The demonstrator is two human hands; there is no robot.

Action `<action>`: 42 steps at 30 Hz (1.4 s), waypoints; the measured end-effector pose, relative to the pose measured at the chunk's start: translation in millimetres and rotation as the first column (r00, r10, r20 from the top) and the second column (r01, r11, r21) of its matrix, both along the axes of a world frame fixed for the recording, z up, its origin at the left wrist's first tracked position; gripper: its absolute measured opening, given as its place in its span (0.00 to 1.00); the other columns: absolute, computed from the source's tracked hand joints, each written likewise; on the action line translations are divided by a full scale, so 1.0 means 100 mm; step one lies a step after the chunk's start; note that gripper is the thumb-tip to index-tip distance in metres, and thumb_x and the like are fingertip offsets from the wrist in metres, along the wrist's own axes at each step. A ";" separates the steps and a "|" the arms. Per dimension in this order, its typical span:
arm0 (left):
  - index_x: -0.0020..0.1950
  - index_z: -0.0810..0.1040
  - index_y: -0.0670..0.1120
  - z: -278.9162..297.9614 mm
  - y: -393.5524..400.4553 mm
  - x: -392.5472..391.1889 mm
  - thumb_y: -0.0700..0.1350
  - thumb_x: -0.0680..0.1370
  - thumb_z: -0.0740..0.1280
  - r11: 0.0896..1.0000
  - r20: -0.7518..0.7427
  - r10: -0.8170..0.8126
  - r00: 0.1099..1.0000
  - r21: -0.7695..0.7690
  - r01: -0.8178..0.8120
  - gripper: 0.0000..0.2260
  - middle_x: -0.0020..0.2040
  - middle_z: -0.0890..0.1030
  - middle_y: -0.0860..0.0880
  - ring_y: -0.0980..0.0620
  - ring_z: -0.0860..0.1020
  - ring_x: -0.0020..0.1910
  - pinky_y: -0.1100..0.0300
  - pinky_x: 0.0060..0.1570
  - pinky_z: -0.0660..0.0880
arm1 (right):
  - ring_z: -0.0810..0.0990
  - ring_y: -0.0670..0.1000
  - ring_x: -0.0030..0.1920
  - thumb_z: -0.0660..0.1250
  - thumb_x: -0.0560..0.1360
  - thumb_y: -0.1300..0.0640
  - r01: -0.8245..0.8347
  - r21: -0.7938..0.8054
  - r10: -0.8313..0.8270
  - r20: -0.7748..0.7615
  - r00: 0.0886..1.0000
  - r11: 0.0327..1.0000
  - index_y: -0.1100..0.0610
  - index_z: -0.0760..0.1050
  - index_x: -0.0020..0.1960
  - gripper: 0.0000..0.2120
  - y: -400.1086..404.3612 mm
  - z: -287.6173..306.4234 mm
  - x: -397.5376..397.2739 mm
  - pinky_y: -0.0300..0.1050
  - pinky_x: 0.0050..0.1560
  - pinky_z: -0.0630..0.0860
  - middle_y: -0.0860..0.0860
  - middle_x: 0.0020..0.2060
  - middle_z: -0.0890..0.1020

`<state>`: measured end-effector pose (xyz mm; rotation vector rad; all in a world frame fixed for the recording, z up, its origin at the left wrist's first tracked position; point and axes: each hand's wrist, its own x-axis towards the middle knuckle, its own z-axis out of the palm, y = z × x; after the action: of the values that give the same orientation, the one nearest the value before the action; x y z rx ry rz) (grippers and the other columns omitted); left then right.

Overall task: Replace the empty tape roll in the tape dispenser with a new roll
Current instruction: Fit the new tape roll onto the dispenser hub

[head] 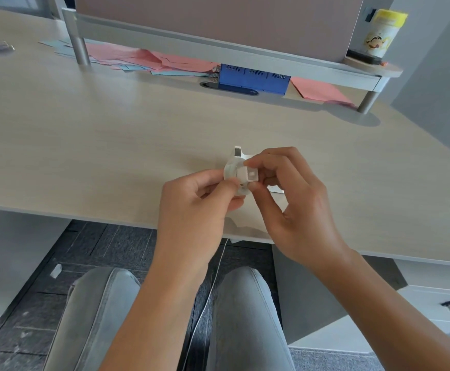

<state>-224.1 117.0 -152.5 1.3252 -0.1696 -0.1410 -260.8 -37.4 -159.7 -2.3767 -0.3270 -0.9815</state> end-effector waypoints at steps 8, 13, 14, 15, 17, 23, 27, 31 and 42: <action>0.46 0.91 0.46 0.00 0.01 -0.02 0.35 0.77 0.72 0.999 -0.015 -0.018 1.000 -0.041 0.018 0.09 0.43 0.91 0.45 0.48 0.89 0.43 0.49 0.56 0.85 | 0.76 0.45 0.46 0.66 0.83 0.64 0.022 -0.058 -0.025 -0.049 0.999 0.998 0.64 0.78 0.67 0.13 -0.02 0.03 -0.01 0.30 0.54 0.72 0.54 0.54 0.75; 0.48 0.91 0.44 0.02 0.02 -0.03 0.35 0.78 0.72 0.998 -0.011 -0.031 0.999 -0.061 0.030 0.08 0.45 0.91 0.44 0.44 0.89 0.48 0.49 0.58 0.85 | 0.80 0.47 0.46 0.71 0.80 0.66 0.017 0.026 -0.016 -0.012 1.000 1.000 0.63 0.82 0.64 0.12 0.00 0.08 -0.03 0.36 0.52 0.77 0.54 0.51 0.79; 0.48 0.90 0.44 0.02 0.02 -0.04 0.36 0.78 0.72 0.998 -0.006 -0.029 1.000 -0.061 0.029 0.08 0.45 0.91 0.44 0.44 0.89 0.49 0.50 0.57 0.85 | 0.80 0.47 0.45 0.72 0.79 0.66 0.013 0.030 -0.013 -0.008 1.000 0.999 0.63 0.82 0.63 0.13 0.00 0.10 -0.03 0.37 0.52 0.78 0.54 0.51 0.80; 0.49 0.90 0.45 0.02 0.02 -0.04 0.36 0.78 0.72 0.998 0.001 -0.022 1.000 -0.062 0.022 0.08 0.45 0.91 0.44 0.44 0.89 0.49 0.51 0.57 0.85 | 0.80 0.47 0.44 0.73 0.79 0.66 0.008 0.031 -0.008 -0.005 1.000 0.999 0.63 0.83 0.63 0.13 0.01 0.11 -0.04 0.38 0.51 0.78 0.54 0.50 0.80; 0.50 0.91 0.47 0.03 0.03 -0.05 0.37 0.78 0.72 0.998 0.020 -0.002 1.000 -0.070 0.003 0.09 0.45 0.91 0.44 0.41 0.89 0.51 0.52 0.56 0.85 | 0.80 0.46 0.43 0.73 0.78 0.67 0.000 0.016 0.000 -0.001 1.000 1.000 0.63 0.83 0.62 0.12 0.01 0.13 -0.04 0.38 0.51 0.79 0.55 0.50 0.81; 0.42 0.90 0.57 0.04 0.03 -0.06 0.37 0.78 0.72 0.999 0.078 0.040 0.996 0.002 -0.041 0.15 0.41 0.90 0.45 0.43 0.89 0.46 0.61 0.49 0.85 | 0.82 0.52 0.43 0.73 0.80 0.64 0.005 -0.130 -0.009 -0.028 1.000 0.991 0.61 0.83 0.63 0.12 -0.01 0.16 -0.03 0.49 0.48 0.81 0.55 0.51 0.80; 0.42 0.90 0.57 0.03 0.01 -0.06 0.41 0.77 0.73 0.996 0.110 0.062 0.992 0.050 -0.068 0.11 0.41 0.90 0.45 0.44 0.89 0.45 0.46 0.56 0.85 | 0.82 0.51 0.43 0.74 0.79 0.64 -0.002 -0.112 0.000 -0.024 1.000 0.994 0.61 0.84 0.63 0.13 -0.01 0.18 -0.02 0.45 0.48 0.81 0.54 0.50 0.81; 0.44 0.90 0.57 0.02 0.00 -0.06 0.45 0.75 0.72 0.995 0.155 0.056 0.986 0.071 -0.068 0.08 0.40 0.90 0.47 0.42 0.88 0.46 0.40 0.57 0.84 | 0.85 0.49 0.42 0.78 0.75 0.64 -0.014 0.161 0.028 -0.088 0.996 0.987 0.61 0.83 0.58 0.12 -0.04 0.26 -0.05 0.40 0.49 0.82 0.52 0.46 0.85; 0.50 0.90 0.45 0.03 -0.01 -0.06 0.34 0.79 0.69 0.989 -0.033 -0.067 0.997 -0.132 0.063 0.11 0.47 0.91 0.45 0.50 0.89 0.47 0.45 0.59 0.84 | 0.81 0.55 0.44 0.78 0.75 0.53 0.127 0.561 0.104 -0.362 0.926 0.818 0.50 0.87 0.56 0.10 -0.11 0.30 -0.10 0.42 0.48 0.78 0.47 0.49 0.88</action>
<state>-229.7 116.0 -149.9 1.1859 -0.1874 -0.2065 -270.3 -48.0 -129.3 -1.9320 0.1280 -0.4978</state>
